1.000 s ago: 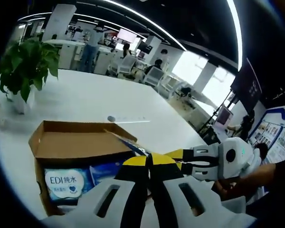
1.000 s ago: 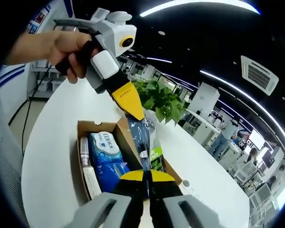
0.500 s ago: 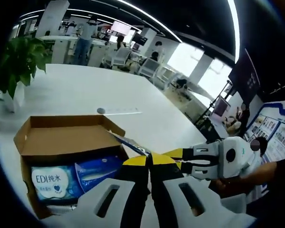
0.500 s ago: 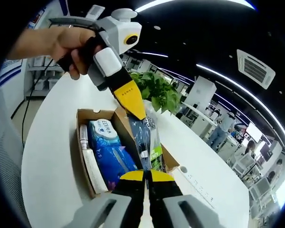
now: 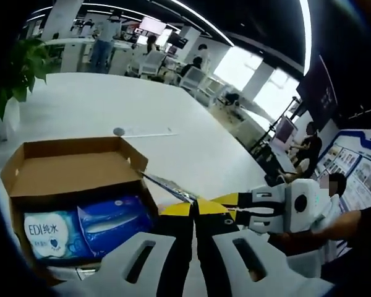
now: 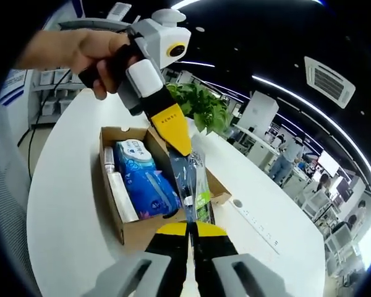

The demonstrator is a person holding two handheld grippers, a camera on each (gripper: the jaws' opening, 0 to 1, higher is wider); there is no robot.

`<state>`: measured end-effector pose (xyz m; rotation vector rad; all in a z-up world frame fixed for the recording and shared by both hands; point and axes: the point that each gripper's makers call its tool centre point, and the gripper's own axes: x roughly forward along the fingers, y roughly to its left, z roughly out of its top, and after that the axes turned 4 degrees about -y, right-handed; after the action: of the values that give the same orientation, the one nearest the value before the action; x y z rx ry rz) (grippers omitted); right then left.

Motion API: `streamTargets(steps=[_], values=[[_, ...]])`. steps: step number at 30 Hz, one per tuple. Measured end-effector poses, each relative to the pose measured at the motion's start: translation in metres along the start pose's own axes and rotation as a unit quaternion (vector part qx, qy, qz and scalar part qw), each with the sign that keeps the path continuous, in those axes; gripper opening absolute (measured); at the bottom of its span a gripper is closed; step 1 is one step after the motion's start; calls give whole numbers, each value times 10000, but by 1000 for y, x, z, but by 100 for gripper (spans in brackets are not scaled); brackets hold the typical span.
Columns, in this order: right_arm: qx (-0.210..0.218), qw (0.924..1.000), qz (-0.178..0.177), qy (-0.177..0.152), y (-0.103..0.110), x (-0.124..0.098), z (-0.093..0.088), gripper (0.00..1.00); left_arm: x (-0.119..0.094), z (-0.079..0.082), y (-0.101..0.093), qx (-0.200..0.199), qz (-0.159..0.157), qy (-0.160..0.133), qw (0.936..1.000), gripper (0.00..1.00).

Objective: Operate the shoe box by opening the lid, removing the specified soft item, and placing it in the target area until the item is outside and the box remains undamaged.

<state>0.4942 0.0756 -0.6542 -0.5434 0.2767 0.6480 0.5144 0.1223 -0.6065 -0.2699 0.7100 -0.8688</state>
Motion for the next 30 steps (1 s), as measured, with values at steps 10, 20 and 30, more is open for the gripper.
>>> streamTargets(steps=[10,20,30], values=[[90,9998,-30,167,1,-6,-30,0,25,-19,-9,-14,-2,213,9998,0],[178,9995,-15,274,5,-5,-55,0,41,-35,-12,51,75,392,9992,0],[293,9983,54,492,14,-1,-78,0,55,-52,-10,63,182,502,9986,0]])
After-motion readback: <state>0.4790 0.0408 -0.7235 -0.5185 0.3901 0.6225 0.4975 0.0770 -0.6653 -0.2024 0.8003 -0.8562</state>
